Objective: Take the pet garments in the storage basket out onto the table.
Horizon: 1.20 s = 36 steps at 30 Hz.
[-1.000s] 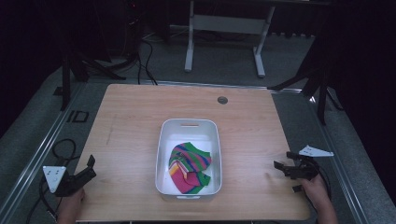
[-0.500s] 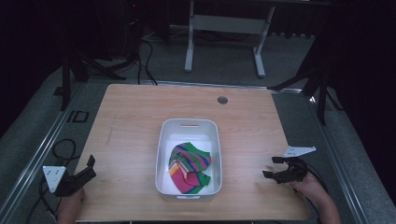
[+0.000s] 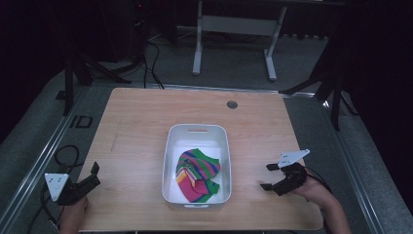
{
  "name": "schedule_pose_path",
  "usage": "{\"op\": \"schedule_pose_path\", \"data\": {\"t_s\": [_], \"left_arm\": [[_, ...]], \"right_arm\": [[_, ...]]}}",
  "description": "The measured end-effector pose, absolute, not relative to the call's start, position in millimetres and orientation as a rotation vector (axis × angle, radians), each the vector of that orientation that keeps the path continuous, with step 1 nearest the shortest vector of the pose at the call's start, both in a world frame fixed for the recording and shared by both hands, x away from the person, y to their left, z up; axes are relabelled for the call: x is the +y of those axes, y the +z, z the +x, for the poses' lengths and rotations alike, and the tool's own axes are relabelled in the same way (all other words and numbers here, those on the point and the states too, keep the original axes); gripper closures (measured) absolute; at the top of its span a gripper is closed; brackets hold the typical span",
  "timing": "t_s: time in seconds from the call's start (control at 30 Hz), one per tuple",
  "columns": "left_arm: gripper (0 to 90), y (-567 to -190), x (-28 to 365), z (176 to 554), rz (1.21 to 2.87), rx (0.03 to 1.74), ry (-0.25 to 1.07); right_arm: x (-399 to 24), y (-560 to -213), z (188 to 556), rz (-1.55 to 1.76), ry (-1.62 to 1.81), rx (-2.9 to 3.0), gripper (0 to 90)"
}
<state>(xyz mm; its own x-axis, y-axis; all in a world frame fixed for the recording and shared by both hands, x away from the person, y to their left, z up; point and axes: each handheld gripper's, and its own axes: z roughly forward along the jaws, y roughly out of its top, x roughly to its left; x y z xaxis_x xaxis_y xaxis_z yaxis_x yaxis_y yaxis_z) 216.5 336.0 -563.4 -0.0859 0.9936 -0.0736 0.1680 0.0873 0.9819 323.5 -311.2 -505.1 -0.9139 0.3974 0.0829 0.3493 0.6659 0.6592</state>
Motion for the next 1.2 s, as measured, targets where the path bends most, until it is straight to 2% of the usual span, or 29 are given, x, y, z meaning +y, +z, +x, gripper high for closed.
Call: {"op": "schedule_pose_path", "data": {"t_s": [0.6, 1.2], "left_arm": [[0.9, -563.6, 336.0, 216.9, 1.242, 1.427, 1.114], [0.9, -563.3, 336.7, 216.7, 1.242, 1.427, 1.109]], "right_arm": [[-243.3, -445.5, 332.0, 0.395, 1.14, 2.864, 14.7], [-177.5, -436.2, 341.6, 0.265, 1.104, 2.918, 14.1]]}}
